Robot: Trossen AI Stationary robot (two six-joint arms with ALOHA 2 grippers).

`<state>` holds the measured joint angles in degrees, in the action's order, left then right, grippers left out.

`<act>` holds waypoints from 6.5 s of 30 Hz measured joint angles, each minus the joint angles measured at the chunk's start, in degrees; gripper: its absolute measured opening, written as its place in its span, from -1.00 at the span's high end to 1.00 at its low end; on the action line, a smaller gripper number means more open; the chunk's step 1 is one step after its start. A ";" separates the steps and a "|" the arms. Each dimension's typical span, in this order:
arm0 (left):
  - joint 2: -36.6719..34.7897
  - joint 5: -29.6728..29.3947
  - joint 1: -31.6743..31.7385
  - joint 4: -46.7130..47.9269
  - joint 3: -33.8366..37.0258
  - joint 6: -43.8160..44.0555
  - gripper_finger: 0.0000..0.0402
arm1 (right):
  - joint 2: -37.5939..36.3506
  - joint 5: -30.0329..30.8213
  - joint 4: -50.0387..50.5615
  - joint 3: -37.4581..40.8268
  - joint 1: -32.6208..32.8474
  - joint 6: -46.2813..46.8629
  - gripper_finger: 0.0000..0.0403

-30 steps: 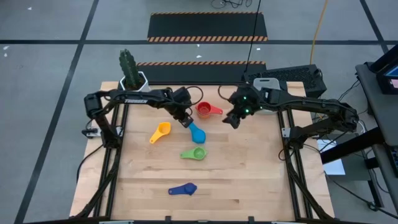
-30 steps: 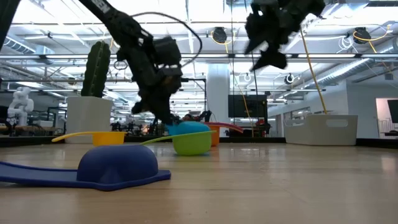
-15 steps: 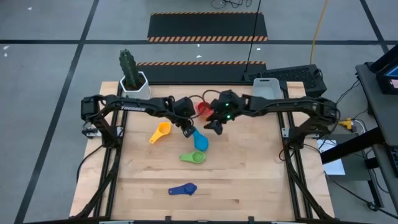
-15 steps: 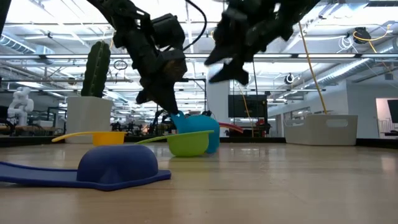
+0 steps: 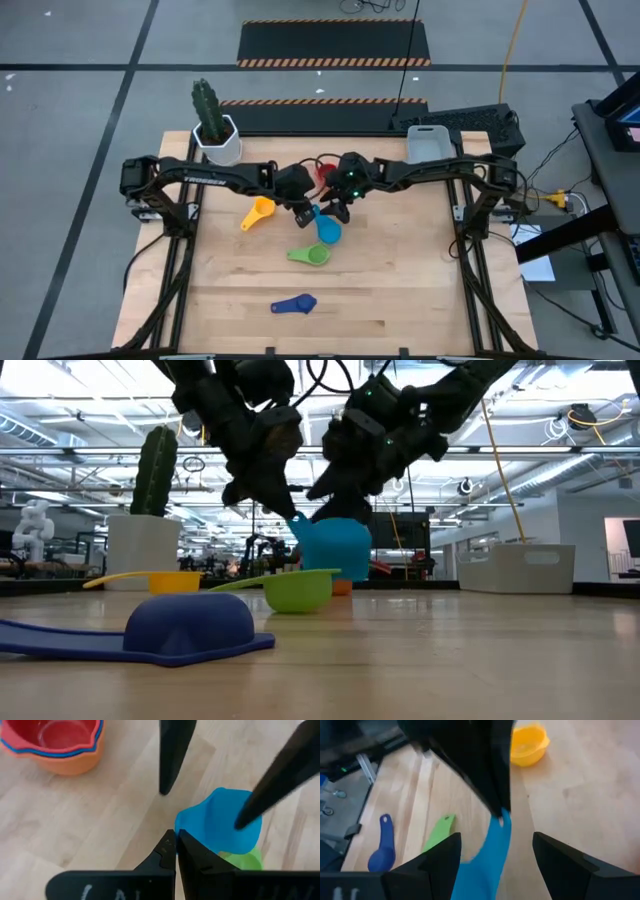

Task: Nest measuring cups in basket
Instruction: Stack the light blue measuring cup on top of the red measuring cup

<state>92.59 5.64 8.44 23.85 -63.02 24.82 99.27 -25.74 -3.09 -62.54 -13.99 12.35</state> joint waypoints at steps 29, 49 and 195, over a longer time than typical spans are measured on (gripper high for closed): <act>-4.11 0.46 -0.02 -2.84 0.07 3.19 0.45 | 2.08 -5.03 -3.20 0.09 -0.57 0.45 0.96; -15.47 0.32 1.85 -1.51 0.04 5.35 0.27 | -20.88 -2.16 -2.56 0.09 -5.00 6.28 1.00; -20.65 -6.57 1.75 2.92 0.04 -22.18 0.93 | -10.99 34.42 40.55 -34.50 7.59 -25.15 0.61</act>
<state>71.94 -0.93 10.20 26.77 -62.98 2.65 88.28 8.68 37.46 -97.04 -6.39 -12.81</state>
